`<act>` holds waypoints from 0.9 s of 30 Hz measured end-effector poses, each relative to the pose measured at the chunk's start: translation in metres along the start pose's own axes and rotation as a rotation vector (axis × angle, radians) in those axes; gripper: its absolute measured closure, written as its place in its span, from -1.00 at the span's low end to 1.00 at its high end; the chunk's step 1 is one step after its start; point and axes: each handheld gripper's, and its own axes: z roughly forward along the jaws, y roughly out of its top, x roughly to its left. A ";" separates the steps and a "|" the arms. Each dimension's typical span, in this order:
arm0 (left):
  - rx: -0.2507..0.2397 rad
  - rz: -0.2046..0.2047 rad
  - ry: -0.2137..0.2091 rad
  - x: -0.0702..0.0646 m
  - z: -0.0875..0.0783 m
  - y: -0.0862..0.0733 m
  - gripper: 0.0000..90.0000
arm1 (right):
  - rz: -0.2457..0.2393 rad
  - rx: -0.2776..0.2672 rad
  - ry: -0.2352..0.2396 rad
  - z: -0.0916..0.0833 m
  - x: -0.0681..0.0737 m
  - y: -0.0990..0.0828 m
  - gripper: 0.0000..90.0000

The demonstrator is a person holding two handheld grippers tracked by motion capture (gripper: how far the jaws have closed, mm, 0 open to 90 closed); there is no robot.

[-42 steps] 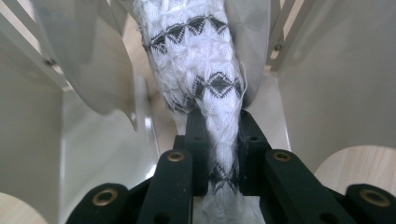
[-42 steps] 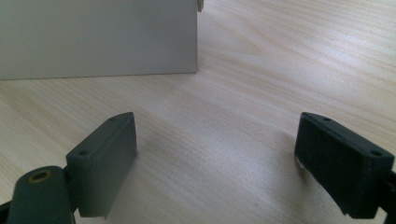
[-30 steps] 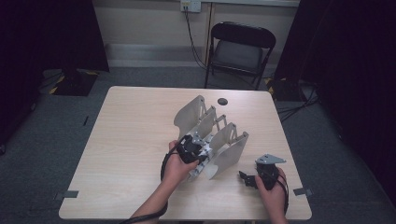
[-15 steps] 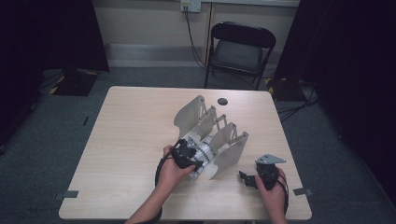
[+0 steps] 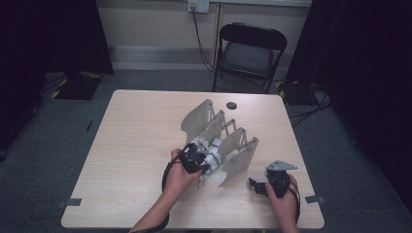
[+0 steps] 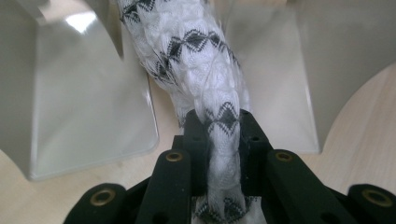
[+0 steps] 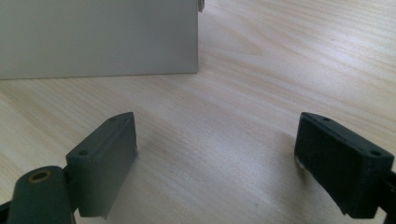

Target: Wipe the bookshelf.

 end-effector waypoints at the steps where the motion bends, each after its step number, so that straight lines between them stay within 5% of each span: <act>1: -0.015 0.006 -0.004 0.001 -0.004 0.005 0.73 | 0.000 0.000 0.000 0.000 0.000 0.000 -0.73; 11: -0.069 0.083 0.020 0.003 -0.030 0.041 0.73 | 0.000 0.000 0.001 0.000 0.000 0.000 -0.73; 27: -0.120 0.100 0.015 0.006 -0.043 0.048 0.73 | 0.001 0.000 0.000 0.000 0.000 0.000 -0.73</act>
